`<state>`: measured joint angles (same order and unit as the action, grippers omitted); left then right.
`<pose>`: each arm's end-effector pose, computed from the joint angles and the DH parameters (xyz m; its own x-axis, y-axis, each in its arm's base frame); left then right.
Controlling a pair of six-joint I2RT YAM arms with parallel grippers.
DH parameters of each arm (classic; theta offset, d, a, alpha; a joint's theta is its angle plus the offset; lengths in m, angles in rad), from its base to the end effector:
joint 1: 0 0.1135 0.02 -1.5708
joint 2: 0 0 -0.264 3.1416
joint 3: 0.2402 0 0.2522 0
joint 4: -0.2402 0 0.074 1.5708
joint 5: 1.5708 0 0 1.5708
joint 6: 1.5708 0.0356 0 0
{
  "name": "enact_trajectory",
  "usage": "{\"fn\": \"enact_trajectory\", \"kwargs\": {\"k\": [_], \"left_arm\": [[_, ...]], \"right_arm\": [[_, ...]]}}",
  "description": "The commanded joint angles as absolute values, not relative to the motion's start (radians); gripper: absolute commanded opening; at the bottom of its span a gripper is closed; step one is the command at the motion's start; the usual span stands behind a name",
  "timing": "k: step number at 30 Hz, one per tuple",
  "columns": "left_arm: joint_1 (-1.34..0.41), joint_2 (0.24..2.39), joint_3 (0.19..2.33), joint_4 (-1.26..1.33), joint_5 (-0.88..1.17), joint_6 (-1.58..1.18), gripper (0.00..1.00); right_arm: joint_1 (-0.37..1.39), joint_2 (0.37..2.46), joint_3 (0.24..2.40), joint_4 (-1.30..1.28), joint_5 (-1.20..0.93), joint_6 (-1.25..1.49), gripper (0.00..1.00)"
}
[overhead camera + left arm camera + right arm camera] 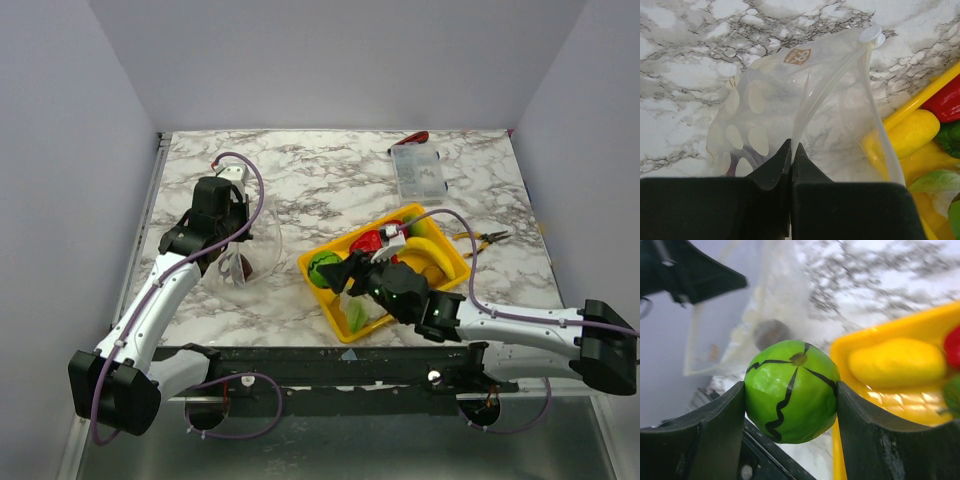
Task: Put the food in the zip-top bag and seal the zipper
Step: Pick up the fake fruit from the bin, then place the fake fruit in the zipper food storage bag.
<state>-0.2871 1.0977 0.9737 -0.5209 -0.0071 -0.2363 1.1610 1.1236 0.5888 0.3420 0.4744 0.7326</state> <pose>0.2281 -0.0671 0.3119 -0.6255 -0.0594 -0.7780 0.1351 0.9738 -0.1829 0.1149 0.2236 0.2581 -0.4830 0.3814 -0.7882 -0.4227 0.6867 0.5913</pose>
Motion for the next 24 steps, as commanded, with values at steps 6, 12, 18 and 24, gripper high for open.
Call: {"fn": "enact_trajectory", "kwargs": {"k": [6,12,18,24], "left_arm": [[-0.279,1.075,0.982,-0.525,-0.001,-0.234,0.0],[-0.28,1.066,0.979,-0.524,-0.001,-0.233,0.0],[-0.279,1.06,0.978,-0.523,-0.003,-0.233,0.0],[-0.279,1.05,0.974,-0.522,-0.011,-0.232,0.0]], "right_arm": [[1.159,1.381,0.81,0.757,0.347,0.608,0.01],[1.16,1.525,0.915,0.757,0.385,0.545,0.15],[1.159,1.65,1.003,0.715,0.44,0.491,0.58],[1.159,1.681,1.048,0.633,0.458,0.49,0.98]]}}
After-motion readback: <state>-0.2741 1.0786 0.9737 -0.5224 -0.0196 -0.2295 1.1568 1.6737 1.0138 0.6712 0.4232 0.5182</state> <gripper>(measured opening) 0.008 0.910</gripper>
